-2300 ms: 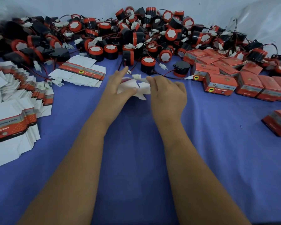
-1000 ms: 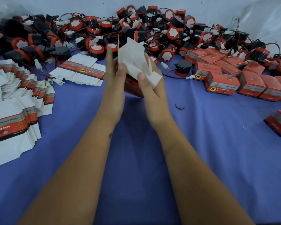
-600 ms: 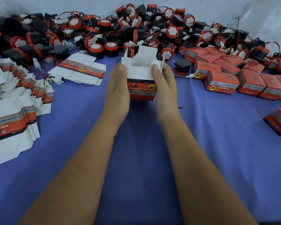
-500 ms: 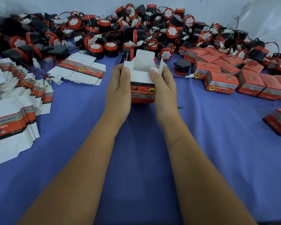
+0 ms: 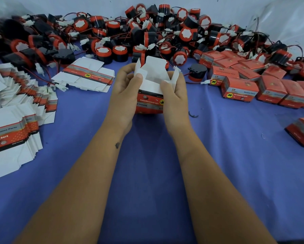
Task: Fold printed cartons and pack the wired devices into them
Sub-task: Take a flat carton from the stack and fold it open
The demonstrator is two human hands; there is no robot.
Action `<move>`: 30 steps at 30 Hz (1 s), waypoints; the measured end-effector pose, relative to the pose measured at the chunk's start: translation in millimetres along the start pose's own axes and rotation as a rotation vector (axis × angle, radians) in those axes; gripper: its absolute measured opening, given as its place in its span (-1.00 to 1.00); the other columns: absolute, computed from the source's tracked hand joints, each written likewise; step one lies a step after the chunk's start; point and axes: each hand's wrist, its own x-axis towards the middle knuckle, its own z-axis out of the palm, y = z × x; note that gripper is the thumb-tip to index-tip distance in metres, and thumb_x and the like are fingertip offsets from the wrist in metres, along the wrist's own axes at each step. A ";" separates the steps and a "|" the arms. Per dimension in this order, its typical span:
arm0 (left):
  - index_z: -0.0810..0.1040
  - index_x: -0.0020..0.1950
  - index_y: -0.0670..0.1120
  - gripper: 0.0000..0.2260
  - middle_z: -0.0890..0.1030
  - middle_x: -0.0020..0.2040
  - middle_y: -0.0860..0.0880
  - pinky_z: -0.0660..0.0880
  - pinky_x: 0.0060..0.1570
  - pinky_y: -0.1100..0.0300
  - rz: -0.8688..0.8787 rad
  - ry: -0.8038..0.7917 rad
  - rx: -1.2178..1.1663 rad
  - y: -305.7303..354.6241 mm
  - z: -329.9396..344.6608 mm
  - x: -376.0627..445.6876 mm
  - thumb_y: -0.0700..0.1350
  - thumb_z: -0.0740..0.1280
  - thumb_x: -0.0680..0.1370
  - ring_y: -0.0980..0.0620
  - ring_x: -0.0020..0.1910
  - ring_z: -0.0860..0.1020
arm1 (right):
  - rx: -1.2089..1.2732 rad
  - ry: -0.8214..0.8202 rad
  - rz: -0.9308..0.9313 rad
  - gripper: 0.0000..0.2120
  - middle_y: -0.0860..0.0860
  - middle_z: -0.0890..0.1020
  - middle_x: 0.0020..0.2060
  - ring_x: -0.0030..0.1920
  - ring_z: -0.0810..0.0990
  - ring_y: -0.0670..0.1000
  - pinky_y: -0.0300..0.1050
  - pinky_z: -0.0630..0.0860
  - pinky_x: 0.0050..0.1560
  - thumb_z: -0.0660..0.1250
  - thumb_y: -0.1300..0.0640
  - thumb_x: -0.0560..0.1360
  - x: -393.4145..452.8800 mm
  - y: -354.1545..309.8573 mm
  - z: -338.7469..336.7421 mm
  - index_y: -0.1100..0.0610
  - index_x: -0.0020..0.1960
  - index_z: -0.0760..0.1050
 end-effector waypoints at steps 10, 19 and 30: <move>0.45 0.20 -0.04 -0.75 0.63 0.13 -0.02 0.60 0.00 0.08 0.122 0.000 -0.013 4.6 -0.9 -0.8 -0.21 0.31 0.53 -0.01 0.11 0.62 | -0.073 -0.044 -0.237 -0.78 -0.08 0.55 -0.09 -0.13 0.55 -0.12 -0.16 0.54 -0.17 0.25 0.21 0.50 -8.2 -8.2 4.3 -0.06 0.06 0.35; 0.45 0.07 0.05 -0.80 0.61 0.05 -0.01 0.56 -0.11 0.12 0.145 -0.078 -0.044 2.7 2.0 -3.7 -0.21 0.27 0.52 -0.01 0.03 0.59 | 0.046 0.022 -0.099 -0.79 -0.04 0.58 -0.06 -0.09 0.57 -0.11 -0.17 0.54 -0.11 0.25 0.27 0.50 -3.5 -4.5 2.0 0.09 0.12 0.42; 0.37 0.19 0.00 -0.73 0.47 0.09 0.23 0.46 0.07 0.27 0.518 0.021 0.220 8.3 6.0 -8.3 -0.33 0.13 0.62 0.27 0.11 0.47 | -0.181 -0.057 -0.374 -0.72 -0.08 0.53 0.18 0.17 0.53 -0.08 -0.11 0.52 0.16 0.19 0.25 0.61 -4.1 -4.7 1.4 0.11 0.31 0.37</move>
